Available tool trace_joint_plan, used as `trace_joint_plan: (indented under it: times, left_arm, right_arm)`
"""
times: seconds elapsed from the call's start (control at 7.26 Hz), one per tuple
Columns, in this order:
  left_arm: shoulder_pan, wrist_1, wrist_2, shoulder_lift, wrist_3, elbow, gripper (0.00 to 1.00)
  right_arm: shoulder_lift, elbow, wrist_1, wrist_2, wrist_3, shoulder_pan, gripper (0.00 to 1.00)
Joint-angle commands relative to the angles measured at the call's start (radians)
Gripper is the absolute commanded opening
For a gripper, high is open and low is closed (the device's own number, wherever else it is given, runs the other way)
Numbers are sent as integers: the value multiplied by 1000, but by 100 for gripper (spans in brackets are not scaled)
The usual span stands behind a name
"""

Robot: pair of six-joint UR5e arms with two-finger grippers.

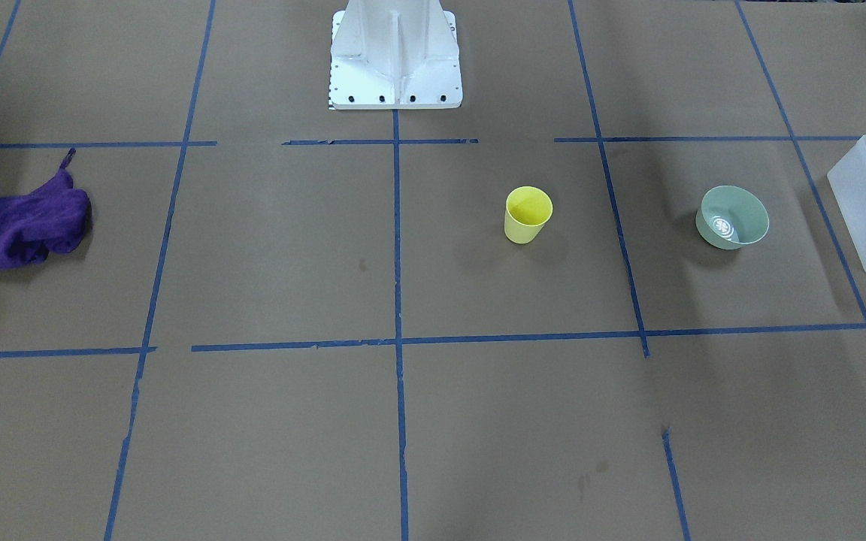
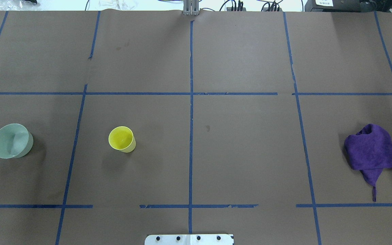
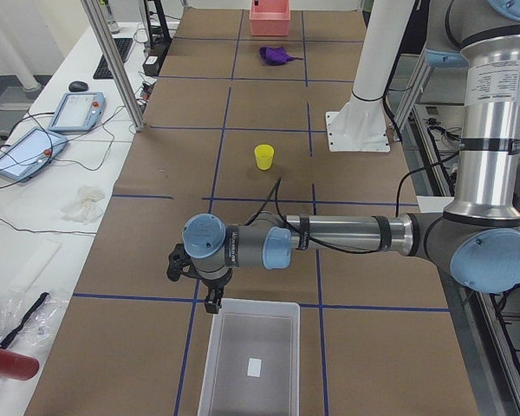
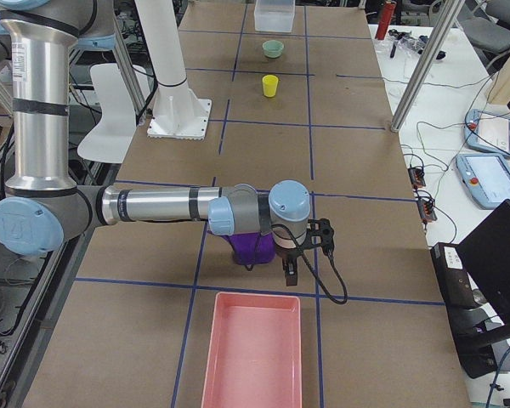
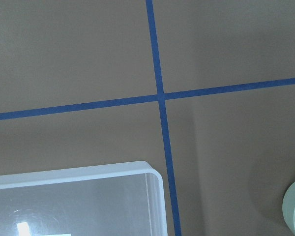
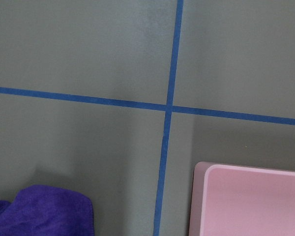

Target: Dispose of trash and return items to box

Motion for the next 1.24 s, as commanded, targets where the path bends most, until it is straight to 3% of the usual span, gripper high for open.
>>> trace_joint_plan:
  times: [0.0,0.14,0.28,0.41,0.55,0.69,0.83,0.96,1.1]
  left_arm:
    - [0,-2,-1,-9,-5,-9,100]
    - [3,0,2,-18,-84,-82,100]
    - [11,-11,3,-16,-325,-204,100]
    - [36,-17,0,-10,-396,-300,100]
    - [104,-32,0,-10,-494,-351,100]
    - [221,-142,15,-10,-686,-391,100]
    - [351,-282,81,-10,-904,-405,100]
    - [527,-421,218,-10,-1150,-428,100]
    - [666,-451,340,-12,-1299,-474,100]
  right_arm:
    - [1,0,2,21,2,-1,100]
    - [3,5,2,22,2,-3,100]
    - [6,11,6,18,2,-3,100]
    - [18,37,9,15,2,-4,100]
    - [40,48,2,15,3,-6,100]
    - [43,43,8,9,2,-18,100]
    - [37,43,12,18,3,-18,100]
    - [37,39,11,16,4,-18,100]
    - [41,39,6,19,5,-18,100]
